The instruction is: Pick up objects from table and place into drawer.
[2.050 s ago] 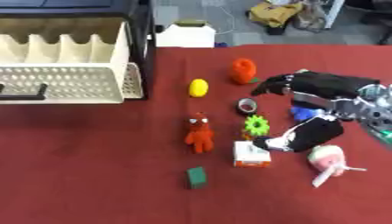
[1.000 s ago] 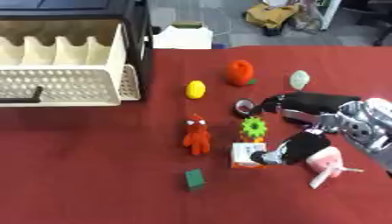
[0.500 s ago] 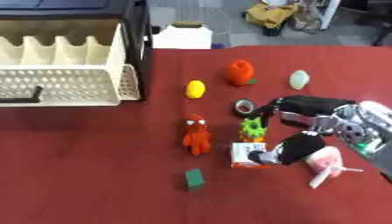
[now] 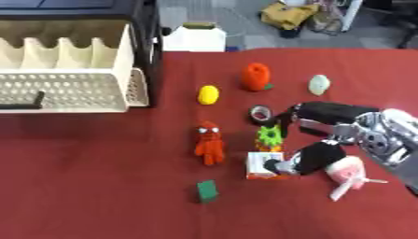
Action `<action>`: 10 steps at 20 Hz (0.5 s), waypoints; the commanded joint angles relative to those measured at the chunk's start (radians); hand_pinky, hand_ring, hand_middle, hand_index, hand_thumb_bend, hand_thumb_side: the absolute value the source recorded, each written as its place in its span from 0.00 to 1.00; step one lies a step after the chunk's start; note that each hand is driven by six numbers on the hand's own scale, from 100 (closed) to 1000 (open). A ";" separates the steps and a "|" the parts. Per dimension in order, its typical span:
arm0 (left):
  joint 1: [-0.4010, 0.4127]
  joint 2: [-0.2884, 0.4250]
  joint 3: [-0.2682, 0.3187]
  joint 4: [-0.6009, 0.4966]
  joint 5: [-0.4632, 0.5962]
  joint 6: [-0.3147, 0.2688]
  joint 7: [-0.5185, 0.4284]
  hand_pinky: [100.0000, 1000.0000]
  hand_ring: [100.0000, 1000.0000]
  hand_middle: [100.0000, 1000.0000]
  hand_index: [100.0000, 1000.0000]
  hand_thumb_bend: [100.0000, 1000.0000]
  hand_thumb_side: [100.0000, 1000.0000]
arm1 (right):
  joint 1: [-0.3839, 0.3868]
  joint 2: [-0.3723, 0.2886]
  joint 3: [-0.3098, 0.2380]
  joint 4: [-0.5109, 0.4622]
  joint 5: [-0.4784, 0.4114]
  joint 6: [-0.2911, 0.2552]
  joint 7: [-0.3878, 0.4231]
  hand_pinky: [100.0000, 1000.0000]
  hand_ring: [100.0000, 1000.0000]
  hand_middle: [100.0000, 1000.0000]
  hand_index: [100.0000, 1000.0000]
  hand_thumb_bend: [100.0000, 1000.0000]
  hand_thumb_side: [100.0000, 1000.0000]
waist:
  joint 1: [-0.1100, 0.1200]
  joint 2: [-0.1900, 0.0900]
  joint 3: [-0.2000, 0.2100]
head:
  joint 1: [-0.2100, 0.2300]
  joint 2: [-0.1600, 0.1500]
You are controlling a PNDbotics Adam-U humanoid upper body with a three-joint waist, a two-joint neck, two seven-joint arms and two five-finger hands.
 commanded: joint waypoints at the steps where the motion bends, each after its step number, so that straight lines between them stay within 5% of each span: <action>1: -0.009 0.020 0.012 -0.012 0.003 -0.001 -0.001 0.00 0.00 0.00 0.81 0.36 1.00 | 0.010 -0.035 -0.037 -0.016 0.020 0.010 -0.011 0.77 0.88 0.65 0.91 0.33 0.65 | 0.001 -0.016 -0.004 | -0.001 -0.011; 10: -0.001 0.027 0.018 -0.012 0.004 0.002 0.008 0.00 0.00 0.00 0.81 0.36 1.00 | 0.123 -0.059 -0.124 -0.014 0.072 0.035 -0.032 0.78 0.91 0.75 0.93 0.33 0.64 | 0.003 -0.017 -0.023 | 0.004 -0.010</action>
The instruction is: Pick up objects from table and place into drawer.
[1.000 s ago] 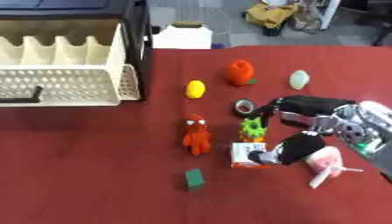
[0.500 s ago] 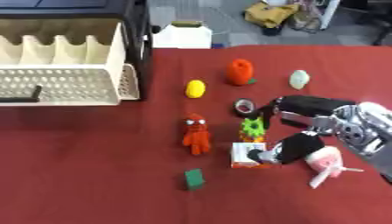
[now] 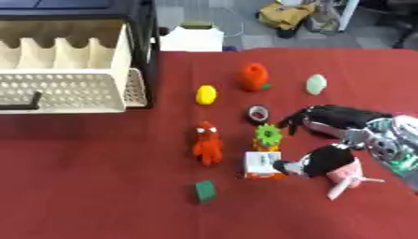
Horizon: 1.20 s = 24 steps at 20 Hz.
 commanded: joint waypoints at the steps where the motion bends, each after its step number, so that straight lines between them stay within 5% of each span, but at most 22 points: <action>1: -0.009 0.028 0.018 -0.012 0.004 0.000 0.006 0.00 0.00 0.00 0.81 0.36 1.00 | 0.018 -0.039 -0.044 -0.009 0.019 0.013 -0.014 0.79 0.91 0.76 0.94 0.33 0.64 | 0.003 -0.018 -0.005 | 0.002 -0.010; 24: -0.008 0.028 0.020 -0.012 0.007 -0.001 0.018 0.00 0.00 0.00 0.81 0.35 1.00 | 0.083 -0.029 -0.080 0.092 0.055 0.008 0.007 0.81 0.95 0.84 0.97 0.39 0.60 | 0.021 -0.021 -0.013 | -0.004 -0.014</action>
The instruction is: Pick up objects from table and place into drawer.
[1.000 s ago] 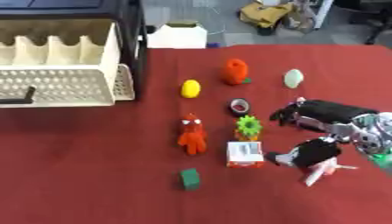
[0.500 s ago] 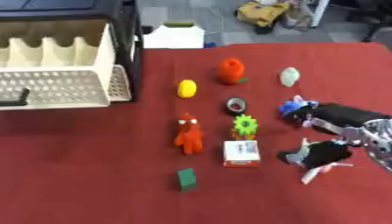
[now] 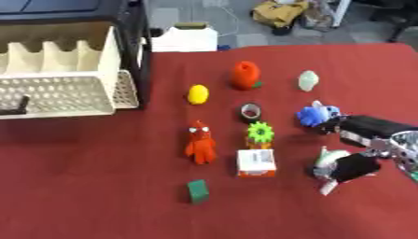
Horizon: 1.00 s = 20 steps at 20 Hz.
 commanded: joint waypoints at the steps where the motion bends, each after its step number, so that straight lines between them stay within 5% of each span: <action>1: -0.010 0.028 0.014 -0.012 0.004 0.000 0.005 0.00 0.00 0.00 0.81 0.35 1.00 | 0.001 -0.030 -0.023 0.009 0.005 -0.002 0.012 0.81 0.95 0.84 0.97 0.39 0.60 | -0.002 -0.020 -0.001 | -0.001 -0.014; 20: -0.007 0.026 0.013 -0.012 0.005 0.003 0.005 0.00 0.00 0.00 0.81 0.34 1.00 | 0.042 -0.036 -0.046 0.046 0.013 -0.007 0.040 0.79 0.87 0.84 0.96 0.37 0.56 | -0.005 -0.018 -0.017 | 0.002 -0.016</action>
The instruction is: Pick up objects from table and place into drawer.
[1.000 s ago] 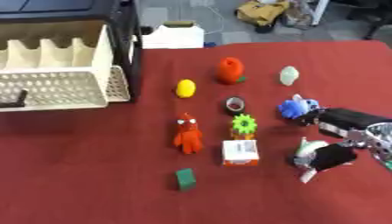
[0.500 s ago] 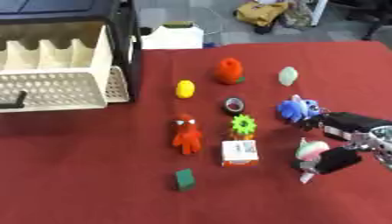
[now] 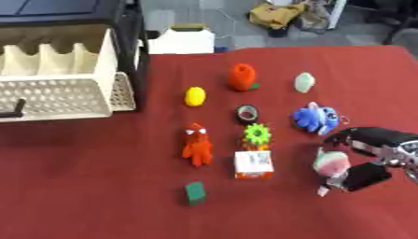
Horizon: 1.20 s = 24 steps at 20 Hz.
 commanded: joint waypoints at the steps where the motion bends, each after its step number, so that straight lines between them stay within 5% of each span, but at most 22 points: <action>1: -0.009 0.026 0.013 -0.012 0.004 0.001 0.002 0.00 0.00 0.00 0.81 0.34 1.00 | -0.002 -0.035 -0.014 0.002 0.003 -0.002 0.007 0.79 0.86 0.83 0.96 0.37 0.56 | -0.002 -0.018 -0.002 | 0.000 -0.009; 24: -0.013 0.017 0.012 -0.012 0.016 -0.002 0.011 0.00 0.00 0.00 0.80 0.32 1.00 | -0.024 -0.028 0.042 0.073 0.036 -0.011 0.006 0.66 0.72 0.77 0.91 0.28 0.41 | 0.002 -0.007 0.014 | -0.021 -0.012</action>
